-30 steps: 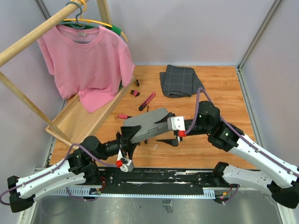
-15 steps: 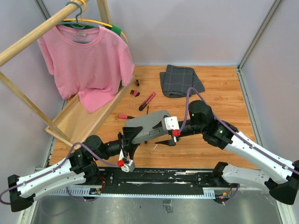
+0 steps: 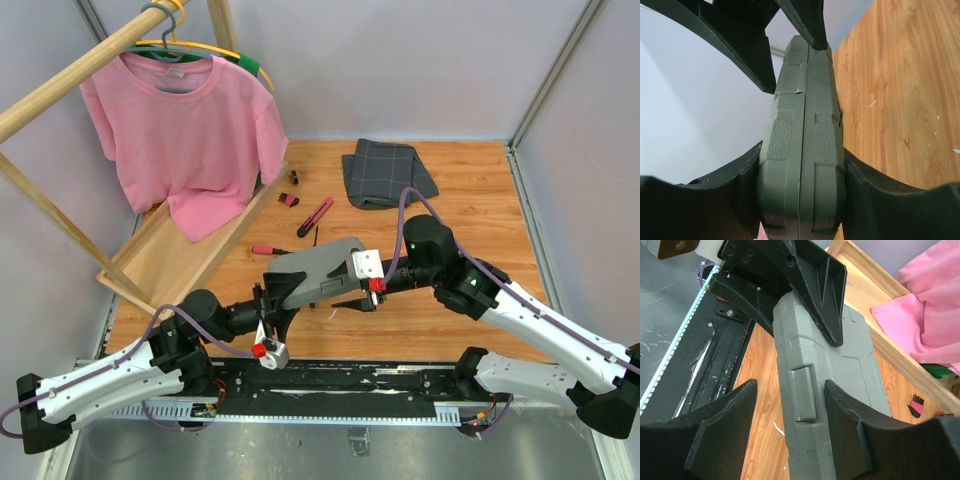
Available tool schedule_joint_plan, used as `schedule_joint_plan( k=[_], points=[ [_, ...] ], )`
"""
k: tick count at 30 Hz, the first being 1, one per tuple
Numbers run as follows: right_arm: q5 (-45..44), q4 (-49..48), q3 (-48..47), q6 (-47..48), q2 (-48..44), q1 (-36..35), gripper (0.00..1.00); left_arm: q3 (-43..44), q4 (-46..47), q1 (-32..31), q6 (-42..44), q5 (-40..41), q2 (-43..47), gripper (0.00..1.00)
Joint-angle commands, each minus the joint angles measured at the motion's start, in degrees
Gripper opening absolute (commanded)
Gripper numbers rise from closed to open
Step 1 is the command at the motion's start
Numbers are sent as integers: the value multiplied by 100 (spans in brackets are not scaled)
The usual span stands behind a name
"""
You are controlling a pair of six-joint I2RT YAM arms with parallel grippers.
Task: Sort the tools into containers
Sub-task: Open the storage box at the center of the board.
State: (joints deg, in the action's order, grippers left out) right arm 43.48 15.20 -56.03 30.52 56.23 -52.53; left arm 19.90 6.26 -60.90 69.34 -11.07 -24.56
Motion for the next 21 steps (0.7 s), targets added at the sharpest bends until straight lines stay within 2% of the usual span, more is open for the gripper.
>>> schedule_joint_plan(
  k=[1, 21],
  points=[
    [134, 176, -6, -45, -91, -121, 57, 93, 547, -24, 19, 79, 30, 0],
    [14, 179, 119, -86, -100, -152, 57, 93, 534, -21, 9, 55, 31, 0]
  ],
)
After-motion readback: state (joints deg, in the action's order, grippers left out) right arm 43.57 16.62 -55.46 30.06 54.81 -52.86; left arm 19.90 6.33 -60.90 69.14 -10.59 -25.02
